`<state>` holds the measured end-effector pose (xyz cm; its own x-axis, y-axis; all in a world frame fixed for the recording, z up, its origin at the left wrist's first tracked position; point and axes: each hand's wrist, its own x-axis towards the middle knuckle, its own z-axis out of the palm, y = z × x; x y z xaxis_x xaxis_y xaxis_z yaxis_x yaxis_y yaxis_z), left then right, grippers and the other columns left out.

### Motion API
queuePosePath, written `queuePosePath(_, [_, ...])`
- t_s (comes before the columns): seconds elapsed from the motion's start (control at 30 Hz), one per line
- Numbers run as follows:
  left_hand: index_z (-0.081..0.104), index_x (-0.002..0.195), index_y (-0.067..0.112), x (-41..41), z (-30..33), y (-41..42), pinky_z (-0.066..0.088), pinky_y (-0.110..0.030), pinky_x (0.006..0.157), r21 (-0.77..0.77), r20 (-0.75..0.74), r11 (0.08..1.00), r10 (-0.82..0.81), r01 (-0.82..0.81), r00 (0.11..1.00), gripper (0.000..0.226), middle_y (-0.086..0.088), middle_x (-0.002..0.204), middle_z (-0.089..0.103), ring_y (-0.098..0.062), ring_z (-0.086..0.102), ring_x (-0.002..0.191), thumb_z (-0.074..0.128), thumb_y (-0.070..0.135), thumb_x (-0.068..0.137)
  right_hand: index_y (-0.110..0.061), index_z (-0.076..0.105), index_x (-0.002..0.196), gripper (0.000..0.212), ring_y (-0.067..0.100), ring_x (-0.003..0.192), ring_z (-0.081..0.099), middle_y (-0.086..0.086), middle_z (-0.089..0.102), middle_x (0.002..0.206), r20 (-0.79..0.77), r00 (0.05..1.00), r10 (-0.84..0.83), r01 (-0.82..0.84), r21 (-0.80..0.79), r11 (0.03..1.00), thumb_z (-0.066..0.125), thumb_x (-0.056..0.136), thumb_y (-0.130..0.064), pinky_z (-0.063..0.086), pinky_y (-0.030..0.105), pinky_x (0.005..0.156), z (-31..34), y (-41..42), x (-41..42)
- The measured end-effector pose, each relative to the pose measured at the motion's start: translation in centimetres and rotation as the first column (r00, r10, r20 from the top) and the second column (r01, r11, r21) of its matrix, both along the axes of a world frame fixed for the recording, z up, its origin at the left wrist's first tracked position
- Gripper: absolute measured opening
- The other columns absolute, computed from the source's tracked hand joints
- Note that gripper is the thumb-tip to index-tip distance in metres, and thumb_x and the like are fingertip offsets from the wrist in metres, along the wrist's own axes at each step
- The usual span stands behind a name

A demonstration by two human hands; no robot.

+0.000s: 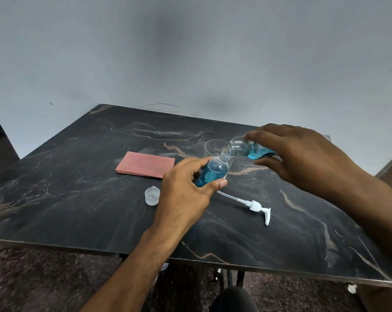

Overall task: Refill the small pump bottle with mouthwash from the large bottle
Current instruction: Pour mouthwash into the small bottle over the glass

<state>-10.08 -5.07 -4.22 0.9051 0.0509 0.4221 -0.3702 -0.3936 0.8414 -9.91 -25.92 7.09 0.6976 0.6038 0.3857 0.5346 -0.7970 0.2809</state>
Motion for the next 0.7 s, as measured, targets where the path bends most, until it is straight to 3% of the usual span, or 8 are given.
queuePosePath(0.4, [0.072,0.122,0.033,0.42,-0.25,-0.12,0.040,0.004,0.079,-0.011,0.025,1.000,0.000,0.000,1.000,0.049,0.022,0.108,0.068,0.017,0.053,0.106,0.087,0.035,0.075,-0.019,0.061,0.128,0.047,0.029,0.096,0.068,0.003,0.069,0.121,-0.011,0.999,-0.030,0.031,0.028,0.999,0.077,0.084,-0.024,0.052,0.035,0.072,-0.07,-0.09,0.02])
queuePosePath(0.53, [0.071,0.123,0.034,0.54,-0.43,-0.20,0.039,0.004,0.080,-0.018,0.020,1.000,-0.002,0.002,1.000,0.050,0.026,0.105,0.066,0.019,0.051,0.107,0.086,0.037,0.075,-0.021,0.060,0.129,0.047,0.029,0.095,0.068,0.002,0.069,0.122,-0.041,0.999,-0.028,0.031,0.070,0.997,0.077,0.085,-0.026,0.057,0.041,0.073,-0.16,0.20,-0.04])
queuePosePath(0.7, [0.070,0.123,0.037,0.72,-0.52,-0.20,0.044,0.002,0.074,-0.053,-0.003,0.999,-0.004,0.004,1.000,0.051,0.034,0.099,0.062,0.018,0.056,0.102,0.086,0.040,0.075,-0.018,0.061,0.129,0.049,0.029,0.096,0.069,0.003,0.069,0.122,-0.059,0.998,-0.032,0.038,0.113,0.993,0.078,0.084,-0.025,0.055,0.037,0.075,-0.31,0.47,-0.03])
